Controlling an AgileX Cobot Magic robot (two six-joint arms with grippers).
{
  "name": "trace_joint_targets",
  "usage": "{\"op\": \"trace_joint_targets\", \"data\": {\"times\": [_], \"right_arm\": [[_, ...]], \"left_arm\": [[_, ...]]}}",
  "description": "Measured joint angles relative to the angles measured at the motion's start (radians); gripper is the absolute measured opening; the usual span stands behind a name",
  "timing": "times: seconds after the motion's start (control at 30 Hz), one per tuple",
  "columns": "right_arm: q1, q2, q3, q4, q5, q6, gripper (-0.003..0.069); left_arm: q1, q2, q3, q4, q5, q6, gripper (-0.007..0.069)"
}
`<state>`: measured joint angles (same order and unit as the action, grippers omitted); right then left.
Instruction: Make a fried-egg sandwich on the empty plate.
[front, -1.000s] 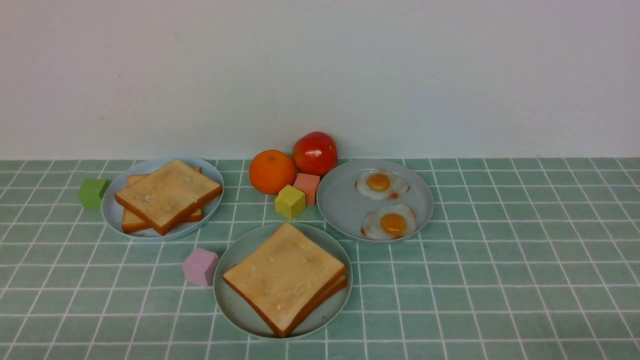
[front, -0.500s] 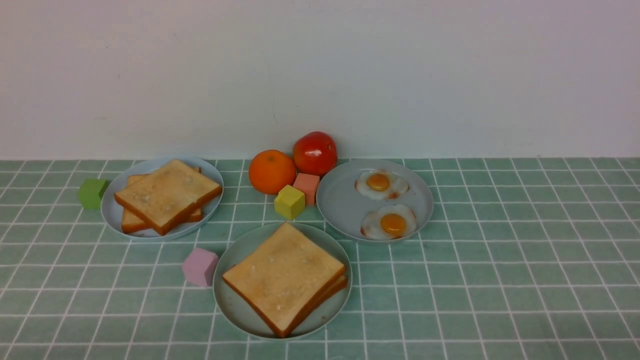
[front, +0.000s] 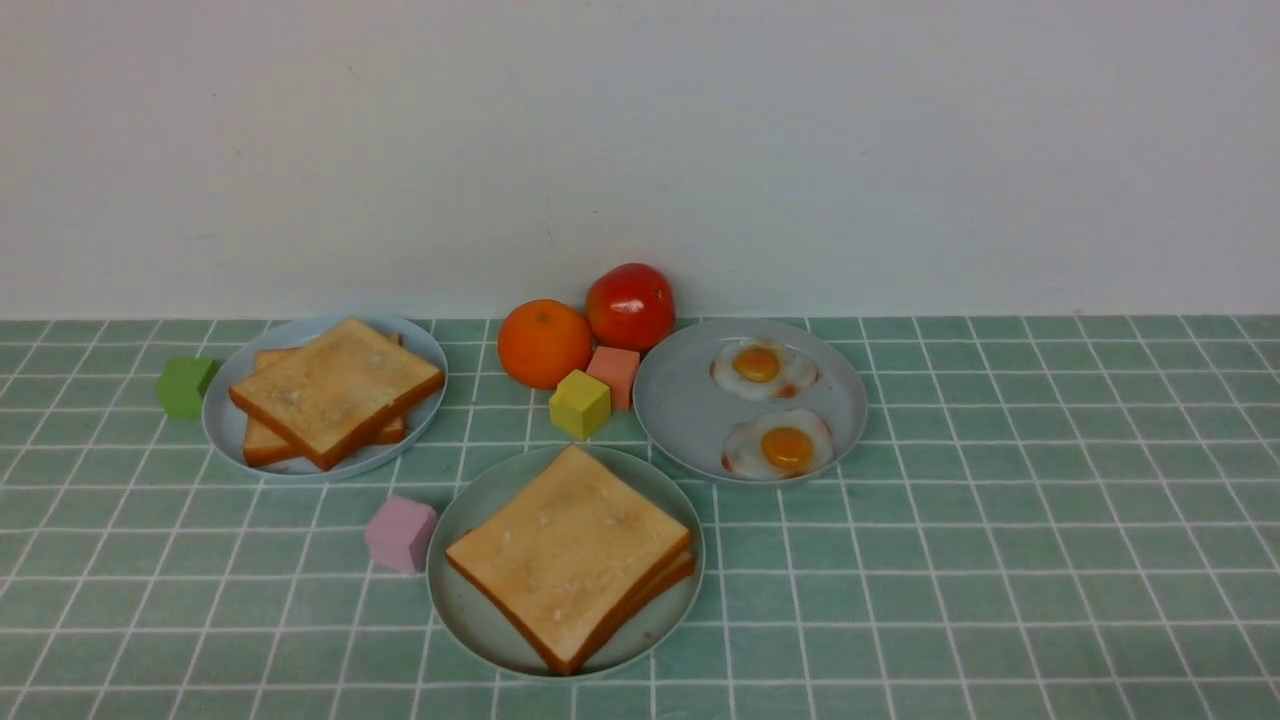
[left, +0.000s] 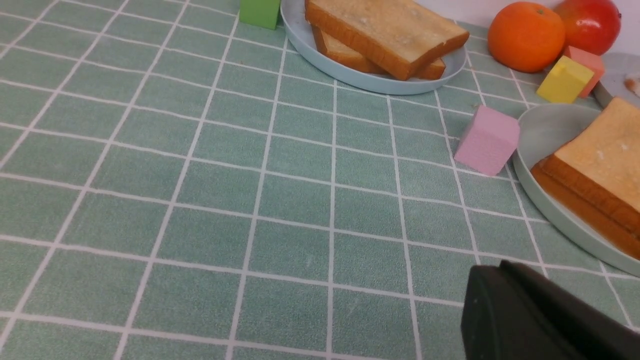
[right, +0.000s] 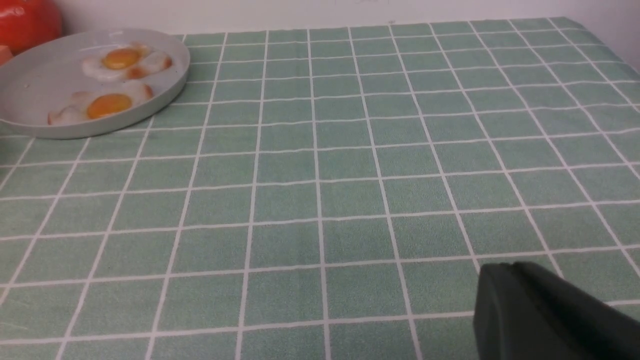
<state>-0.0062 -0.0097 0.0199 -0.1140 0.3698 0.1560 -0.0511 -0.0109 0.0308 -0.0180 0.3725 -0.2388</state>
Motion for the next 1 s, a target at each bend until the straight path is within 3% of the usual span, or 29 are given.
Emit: {"op": "trace_joint_targets", "data": {"times": [1.0], "right_arm": [[0.0,0.0,0.0,-0.001,0.0,0.0,0.0066]], "left_arm": [[0.0,0.0,0.0,0.001,0.0,0.0,0.0]]}}
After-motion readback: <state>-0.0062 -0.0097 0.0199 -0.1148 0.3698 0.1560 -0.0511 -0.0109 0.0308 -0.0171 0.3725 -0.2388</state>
